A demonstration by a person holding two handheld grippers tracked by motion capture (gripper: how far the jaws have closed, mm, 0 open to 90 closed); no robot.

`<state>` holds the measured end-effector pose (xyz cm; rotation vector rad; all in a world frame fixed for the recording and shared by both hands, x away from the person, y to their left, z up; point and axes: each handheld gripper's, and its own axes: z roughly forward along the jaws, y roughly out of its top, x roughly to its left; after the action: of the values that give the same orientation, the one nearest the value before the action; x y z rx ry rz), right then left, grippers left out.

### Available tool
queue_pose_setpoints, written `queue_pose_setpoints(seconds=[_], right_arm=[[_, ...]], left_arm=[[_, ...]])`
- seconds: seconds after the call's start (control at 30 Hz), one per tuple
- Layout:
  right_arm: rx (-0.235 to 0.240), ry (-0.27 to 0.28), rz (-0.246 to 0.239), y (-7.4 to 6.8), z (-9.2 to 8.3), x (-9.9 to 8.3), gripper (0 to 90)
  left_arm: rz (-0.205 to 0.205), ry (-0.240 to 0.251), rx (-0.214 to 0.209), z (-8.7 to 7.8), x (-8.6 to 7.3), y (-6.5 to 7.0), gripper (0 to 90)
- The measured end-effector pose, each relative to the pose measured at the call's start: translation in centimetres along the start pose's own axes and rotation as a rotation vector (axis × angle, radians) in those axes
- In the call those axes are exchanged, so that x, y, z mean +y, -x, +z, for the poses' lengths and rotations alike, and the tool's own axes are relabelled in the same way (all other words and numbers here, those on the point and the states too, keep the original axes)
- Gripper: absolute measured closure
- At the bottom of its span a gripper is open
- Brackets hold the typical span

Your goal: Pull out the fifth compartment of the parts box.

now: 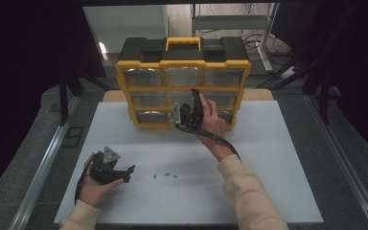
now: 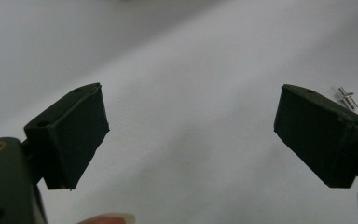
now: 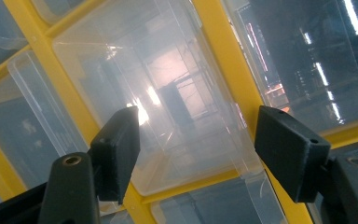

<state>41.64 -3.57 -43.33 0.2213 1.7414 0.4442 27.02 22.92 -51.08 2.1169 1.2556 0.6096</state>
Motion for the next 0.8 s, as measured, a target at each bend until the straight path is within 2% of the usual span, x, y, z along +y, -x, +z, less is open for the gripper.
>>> queue_pose_setpoints(seconds=[0.33, 0.37, 0.73, 0.8], right_arm=[[-0.019, 0.006, -0.018, 0.12, -0.02, 0.02, 42.2], [-0.025, 0.01, -0.005, 0.03, 0.0, 0.05, 43.7], [-0.075, 0.012, -0.051, 0.11, -0.09, 0.02, 60.0], [-0.084, 0.011, -0.046, 0.09, -0.11, 0.02, 62.9]], left_arm=[[-0.001, 0.001, 0.0, -0.01, -0.01, -0.01, 10.2], [0.0, 0.0, 0.0, 0.0, 0.0, 0.0, 10.2], [-0.001, -0.001, 0.001, -0.01, -0.03, -0.03, 10.3], [-0.001, -0.001, 0.001, -0.01, -0.03, -0.03, 10.3]])
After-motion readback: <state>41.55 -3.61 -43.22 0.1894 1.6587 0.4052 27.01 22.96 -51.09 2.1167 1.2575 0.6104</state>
